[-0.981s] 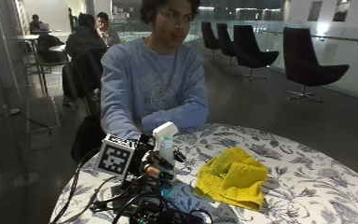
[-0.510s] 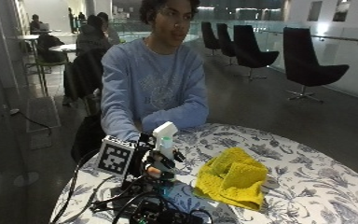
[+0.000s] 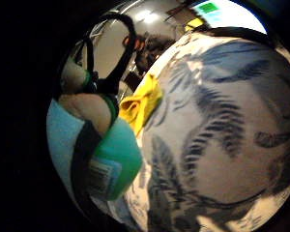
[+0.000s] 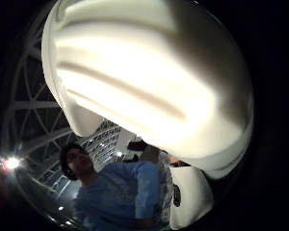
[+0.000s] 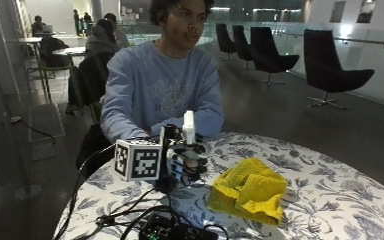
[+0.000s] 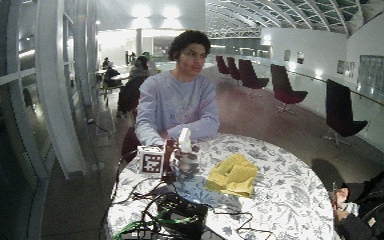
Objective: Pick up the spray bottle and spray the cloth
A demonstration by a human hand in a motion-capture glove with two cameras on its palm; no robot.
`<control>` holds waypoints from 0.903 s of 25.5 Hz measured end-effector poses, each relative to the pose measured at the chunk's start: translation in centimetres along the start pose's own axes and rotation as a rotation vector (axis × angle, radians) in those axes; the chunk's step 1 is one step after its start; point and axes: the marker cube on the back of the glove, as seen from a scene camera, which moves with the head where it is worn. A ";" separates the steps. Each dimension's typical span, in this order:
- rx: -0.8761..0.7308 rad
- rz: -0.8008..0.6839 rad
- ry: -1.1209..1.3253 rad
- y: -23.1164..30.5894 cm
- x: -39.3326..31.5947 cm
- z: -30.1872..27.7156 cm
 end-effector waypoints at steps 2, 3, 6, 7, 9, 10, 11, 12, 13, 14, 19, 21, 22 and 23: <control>-0.096 0.020 -0.029 0.2 -0.9 1.5; -0.148 0.043 -0.048 0.3 -1.3 2.3; -0.288 0.129 -0.108 0.5 -2.4 4.8; -0.326 0.153 -0.125 0.5 -2.7 5.5; -0.389 0.190 -0.156 0.5 -3.3 6.8; -0.416 0.205 -0.168 0.4 -3.6 7.4; -0.441 0.218 -0.177 0.3 -3.9 7.8; -0.462 0.231 -0.183 0.3 -4.2 8.3; -0.481 0.243 -0.187 0.2 -4.4 8.6; -0.496 0.255 -0.192 0.1 -4.6 9.0; -0.554 0.328 -0.249 -0.3 -5.0 10.3; -0.580 0.359 -0.270 -0.3 -5.0 10.9; -0.591 0.374 -0.274 -0.2 -4.9 11.2; -0.600 0.389 -0.277 -0.1 -4.9 11.5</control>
